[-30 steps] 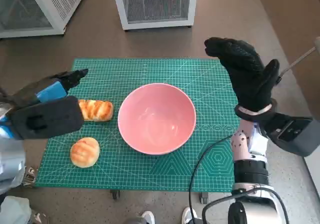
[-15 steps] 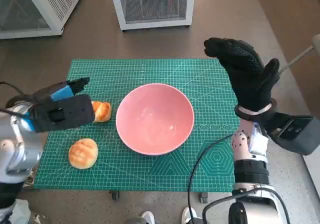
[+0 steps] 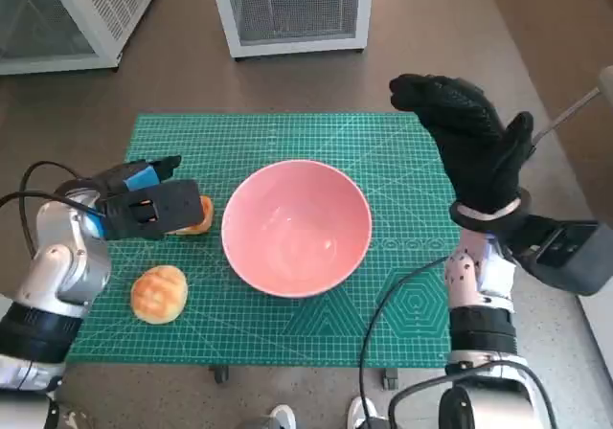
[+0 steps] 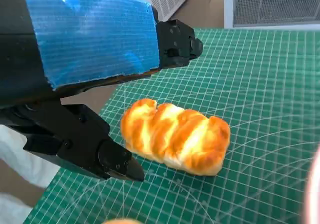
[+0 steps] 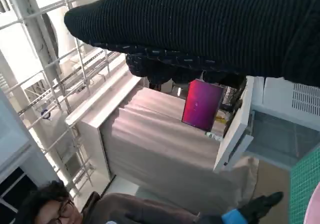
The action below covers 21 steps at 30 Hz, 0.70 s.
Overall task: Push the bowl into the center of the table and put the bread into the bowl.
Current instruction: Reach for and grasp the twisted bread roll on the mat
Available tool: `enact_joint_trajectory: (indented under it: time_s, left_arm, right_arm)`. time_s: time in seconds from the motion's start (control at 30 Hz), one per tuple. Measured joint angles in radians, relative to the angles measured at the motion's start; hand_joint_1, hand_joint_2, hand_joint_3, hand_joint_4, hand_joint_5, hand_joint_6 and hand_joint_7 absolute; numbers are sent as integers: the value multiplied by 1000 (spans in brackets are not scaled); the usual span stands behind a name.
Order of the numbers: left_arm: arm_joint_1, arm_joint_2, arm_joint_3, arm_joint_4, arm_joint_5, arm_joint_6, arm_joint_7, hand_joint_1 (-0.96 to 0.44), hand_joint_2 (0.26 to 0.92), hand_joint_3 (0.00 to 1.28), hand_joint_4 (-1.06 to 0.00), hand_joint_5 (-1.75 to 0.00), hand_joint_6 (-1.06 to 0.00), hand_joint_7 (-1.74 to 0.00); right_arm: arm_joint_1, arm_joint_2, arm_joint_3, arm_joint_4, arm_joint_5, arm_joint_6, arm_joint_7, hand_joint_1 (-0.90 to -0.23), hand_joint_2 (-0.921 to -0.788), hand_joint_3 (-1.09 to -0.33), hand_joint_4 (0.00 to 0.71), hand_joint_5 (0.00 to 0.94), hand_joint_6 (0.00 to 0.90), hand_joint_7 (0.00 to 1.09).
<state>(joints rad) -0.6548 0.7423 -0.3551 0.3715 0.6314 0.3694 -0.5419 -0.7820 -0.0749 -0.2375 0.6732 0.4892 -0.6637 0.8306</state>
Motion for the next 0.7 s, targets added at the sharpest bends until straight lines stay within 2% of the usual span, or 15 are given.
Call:
enact_joint_trajectory:
  time_s: [0.2, 0.3, 0.33, 0.37, 0.4, 0.43, 0.47, 0.57, 0.6, 0.63, 0.67, 0.7]
  left_arm:
    - [-39, -45, -32, 153, 26, -68, 76, -29, 785, 25, -185, -26, -282, -57]
    - [-55, -64, -43, 218, 30, -100, 103, -5, 803, 30, -279, -30, -374, -70]
    - [-59, -70, -45, 240, 31, -111, 112, 3, 810, 32, -325, -28, -415, -71]
    - [-64, -77, -49, 261, 31, -120, 120, 16, 820, 36, -463, -87, -471, -83]
    - [-69, -82, -52, 279, 32, -128, 126, 20, 824, 37, -508, -115, -495, -79]
    - [-73, -85, -57, 294, 33, -136, 131, 143, 859, 70, -545, -542, -561, -86]
    - [-77, -87, -61, 309, 34, -144, 136, 221, 881, 99, -560, -824, -603, -90]
    - [-90, -92, -72, 350, 40, -161, 147, 312, 908, 148, -564, -1174, -719, -131]
    - [-95, -94, -76, 361, 41, -163, 148, 321, 911, 154, -563, -1209, -735, -139]
    - [-100, -95, -79, 372, 45, -166, 155, 257, 913, 155, -574, -1234, -689, -346]
    - [-107, -96, -82, 383, 51, -168, 159, 165, 916, 167, -580, -1283, -612, -657]
    - [-114, -96, -86, 393, 56, -172, 160, 105, 917, 169, -585, -1313, -570, -849]
  right_arm:
    - [0, -1, 0, -1, 0, 1, 2, -582, -921, -578, 260, 0, 362, 8]
    - [2, -2, 0, -4, 0, 1, 2, -581, -921, -579, 260, 0, 362, 8]
    - [2, -2, -1, -5, 0, 1, 2, -581, -921, -579, 259, 0, 362, 7]
    - [3, -2, -1, -5, 0, 1, 3, -581, -921, -579, 259, 0, 362, 7]
    - [3, -3, -1, -6, 0, 1, 3, -580, -921, -579, 259, 0, 362, 7]
    - [4, -3, -1, -7, 0, 1, 3, -580, -921, -579, 259, 0, 362, 7]
    - [4, -3, -1, -7, 0, 1, 4, -579, -921, -579, 259, 0, 361, 7]
    - [6, -3, -1, -11, 0, 1, 6, -578, -921, -580, 259, 0, 361, 7]
    - [6, -3, -1, -13, 0, 1, 6, -577, -921, -580, 259, 0, 361, 7]
    - [7, -4, -1, -15, 0, 1, 6, -577, -921, -580, 259, 0, 361, 7]
    - [7, -4, -1, -16, 0, 1, 6, -576, -921, -581, 259, 0, 361, 7]
    - [8, -4, -1, -18, 0, 1, 6, -575, -921, -581, 259, 0, 361, 7]
